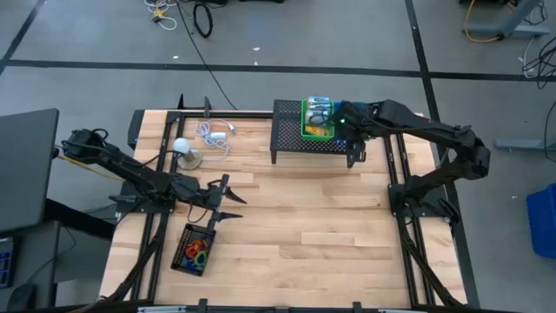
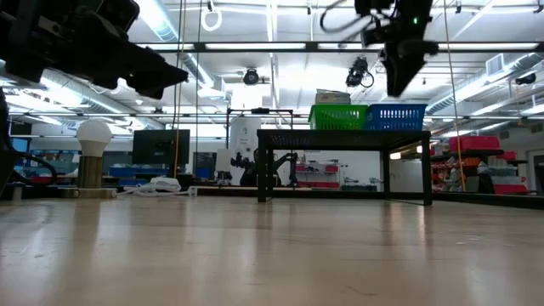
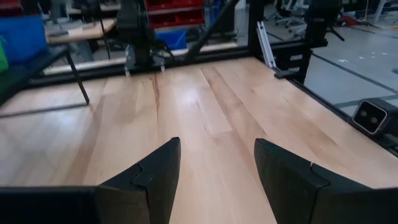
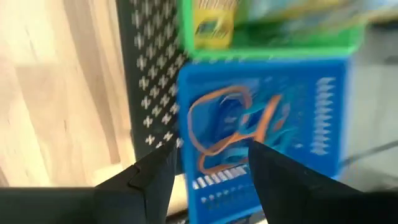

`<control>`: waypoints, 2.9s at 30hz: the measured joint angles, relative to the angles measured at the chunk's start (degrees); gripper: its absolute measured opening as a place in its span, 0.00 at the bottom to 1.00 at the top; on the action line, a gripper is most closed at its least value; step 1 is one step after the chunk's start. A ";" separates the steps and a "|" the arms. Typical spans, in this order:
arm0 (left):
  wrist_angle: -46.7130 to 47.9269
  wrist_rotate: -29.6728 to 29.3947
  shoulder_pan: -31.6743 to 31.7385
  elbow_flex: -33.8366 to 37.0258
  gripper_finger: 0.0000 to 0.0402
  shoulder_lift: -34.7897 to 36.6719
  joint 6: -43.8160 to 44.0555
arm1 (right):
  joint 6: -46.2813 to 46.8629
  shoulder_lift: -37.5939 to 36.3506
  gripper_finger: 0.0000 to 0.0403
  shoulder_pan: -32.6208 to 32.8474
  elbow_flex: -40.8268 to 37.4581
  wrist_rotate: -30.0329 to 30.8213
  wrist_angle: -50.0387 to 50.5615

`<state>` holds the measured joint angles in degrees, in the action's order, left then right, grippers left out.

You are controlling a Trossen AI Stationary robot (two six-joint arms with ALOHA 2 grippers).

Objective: Pick & Place Office Desk Supplies
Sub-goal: Put the black bin into the shelf

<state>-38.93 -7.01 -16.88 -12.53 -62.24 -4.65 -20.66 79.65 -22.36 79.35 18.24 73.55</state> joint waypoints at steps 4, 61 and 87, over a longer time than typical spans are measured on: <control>-3.06 -1.59 -0.02 0.00 0.53 0.07 -2.23 | -0.16 -2.40 0.52 2.36 4.82 -3.92 -3.65; 81.40 3.53 -18.03 -16.50 0.52 2.76 49.83 | 21.42 -30.29 0.52 46.68 -11.41 8.59 -24.67; 80.52 -0.55 -17.31 -16.50 0.04 1.44 44.17 | 21.33 -30.29 0.52 46.68 -11.41 8.61 -24.33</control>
<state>41.58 -7.56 -34.19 -29.04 -60.80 39.53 0.67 49.36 24.32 67.94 26.85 49.22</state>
